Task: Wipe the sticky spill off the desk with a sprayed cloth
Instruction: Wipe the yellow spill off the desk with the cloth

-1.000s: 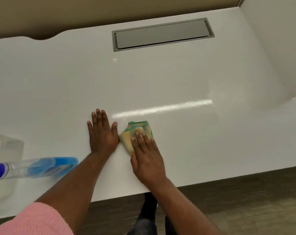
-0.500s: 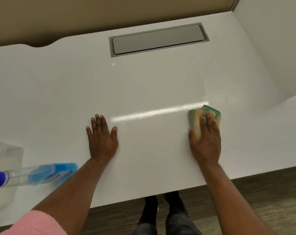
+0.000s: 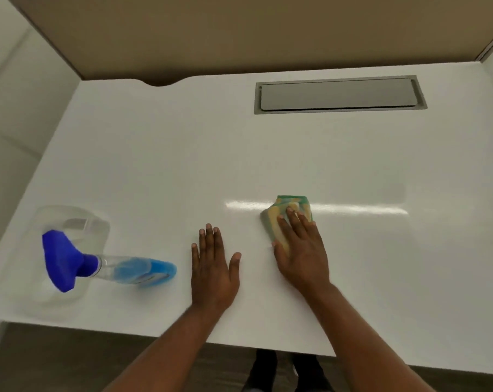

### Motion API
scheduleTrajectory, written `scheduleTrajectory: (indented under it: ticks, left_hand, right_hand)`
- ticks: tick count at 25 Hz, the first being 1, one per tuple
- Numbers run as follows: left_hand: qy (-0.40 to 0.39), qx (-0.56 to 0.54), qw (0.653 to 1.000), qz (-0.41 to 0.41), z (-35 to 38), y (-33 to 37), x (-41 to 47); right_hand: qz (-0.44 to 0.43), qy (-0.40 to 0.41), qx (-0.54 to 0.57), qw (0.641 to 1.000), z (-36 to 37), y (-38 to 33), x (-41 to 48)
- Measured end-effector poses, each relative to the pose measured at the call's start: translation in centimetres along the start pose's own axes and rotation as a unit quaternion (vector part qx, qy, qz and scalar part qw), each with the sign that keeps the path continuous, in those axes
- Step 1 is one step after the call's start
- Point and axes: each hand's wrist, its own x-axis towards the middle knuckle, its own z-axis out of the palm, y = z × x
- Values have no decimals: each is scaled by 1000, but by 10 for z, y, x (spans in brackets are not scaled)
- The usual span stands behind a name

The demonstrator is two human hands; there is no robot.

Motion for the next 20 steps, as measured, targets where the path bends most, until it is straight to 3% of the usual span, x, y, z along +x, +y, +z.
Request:
scheduleTrajectory:
  ticks: [4, 10, 16, 20]
  left_hand:
    - [-17, 20, 996, -86, 5, -18, -13]
    - [9, 24, 996, -81, 12, -21, -14]
    - [19, 30, 996, -82, 17, -24, -13]
    - [22, 30, 996, -86, 19, -26, -13]
  right_hand:
    - [-160, -115, 36, 980, 18, -24, 24]
    - [-249, -150, 54, 955, 50, -45, 61]
    - [-221, -141, 17, 965, 76, -83, 152]
    - [-253, -182, 51, 949, 89, -107, 149]
